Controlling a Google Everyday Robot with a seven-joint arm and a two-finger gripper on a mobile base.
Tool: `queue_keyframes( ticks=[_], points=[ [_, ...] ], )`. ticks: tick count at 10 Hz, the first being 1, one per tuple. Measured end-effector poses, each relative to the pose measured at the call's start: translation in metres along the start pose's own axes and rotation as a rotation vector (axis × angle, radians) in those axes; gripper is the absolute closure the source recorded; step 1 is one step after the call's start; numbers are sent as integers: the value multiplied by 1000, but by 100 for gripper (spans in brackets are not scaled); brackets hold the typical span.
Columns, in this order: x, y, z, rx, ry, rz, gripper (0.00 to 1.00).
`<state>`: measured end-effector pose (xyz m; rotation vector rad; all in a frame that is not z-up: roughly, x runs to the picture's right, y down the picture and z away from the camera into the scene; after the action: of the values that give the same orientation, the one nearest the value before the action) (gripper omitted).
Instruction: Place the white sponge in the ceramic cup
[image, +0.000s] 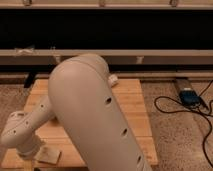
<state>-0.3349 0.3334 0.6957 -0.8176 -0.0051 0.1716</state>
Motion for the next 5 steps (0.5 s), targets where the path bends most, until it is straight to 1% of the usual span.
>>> queue_keyframes(
  ticks=[2, 4, 5],
  points=[
    [10, -2, 3, 10, 18, 39, 20],
    [16, -5, 5, 18, 30, 62, 20],
    [17, -5, 6, 23, 39, 67, 25]
  ],
)
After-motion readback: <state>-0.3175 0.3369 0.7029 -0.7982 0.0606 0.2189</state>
